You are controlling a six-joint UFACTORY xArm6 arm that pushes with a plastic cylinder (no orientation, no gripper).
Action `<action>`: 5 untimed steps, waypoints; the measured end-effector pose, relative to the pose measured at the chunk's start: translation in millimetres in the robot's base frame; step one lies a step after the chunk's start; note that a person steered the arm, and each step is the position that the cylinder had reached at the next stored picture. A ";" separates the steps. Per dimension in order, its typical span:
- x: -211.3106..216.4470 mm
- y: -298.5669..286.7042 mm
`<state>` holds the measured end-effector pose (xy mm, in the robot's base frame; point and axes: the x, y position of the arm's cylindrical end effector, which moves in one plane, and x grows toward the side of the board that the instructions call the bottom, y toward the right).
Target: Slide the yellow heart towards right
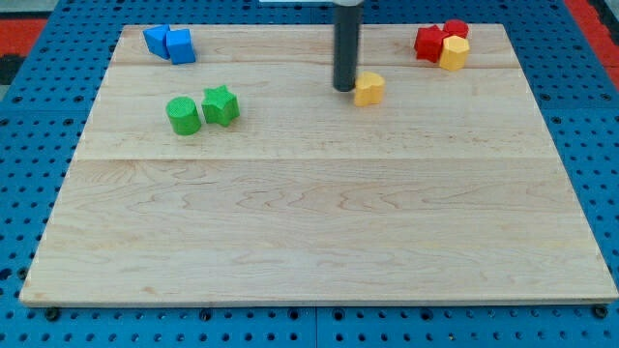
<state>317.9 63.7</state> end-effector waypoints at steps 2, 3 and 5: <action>24.9 6.5; 24.9 27.6; 37.5 32.3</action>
